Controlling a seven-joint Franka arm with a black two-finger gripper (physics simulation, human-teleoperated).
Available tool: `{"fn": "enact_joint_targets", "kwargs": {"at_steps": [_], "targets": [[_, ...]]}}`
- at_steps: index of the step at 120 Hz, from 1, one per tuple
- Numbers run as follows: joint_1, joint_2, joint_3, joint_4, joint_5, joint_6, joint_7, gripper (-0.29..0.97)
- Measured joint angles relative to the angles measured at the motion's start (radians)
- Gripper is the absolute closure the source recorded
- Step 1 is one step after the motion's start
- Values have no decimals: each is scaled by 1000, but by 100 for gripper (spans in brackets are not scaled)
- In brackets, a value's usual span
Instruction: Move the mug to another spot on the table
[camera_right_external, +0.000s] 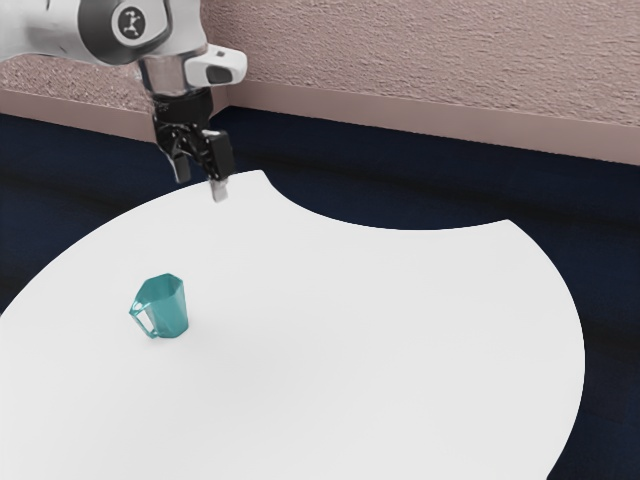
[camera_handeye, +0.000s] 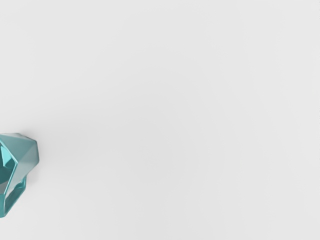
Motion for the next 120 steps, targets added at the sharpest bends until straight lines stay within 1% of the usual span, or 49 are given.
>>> {"fn": "enact_joint_targets", "kwargs": {"at_steps": [24, 36, 53, 68, 87, 98, 120], "targets": [[18, 0, 5, -13, -1, 0, -36, 0], [43, -13, 10, -121, -2, 36, -51, 0], [123, -62, 12, -343, -1, 190, -65, 0], [165, -105, 12, -468, -1, 332, -73, 1], [186, -125, 13, -589, 0, 510, -70, 1], [192, -131, 16, -634, 0, 599, -51, 1], [195, -110, 70, -687, 0, 750, 26, 1]]}}
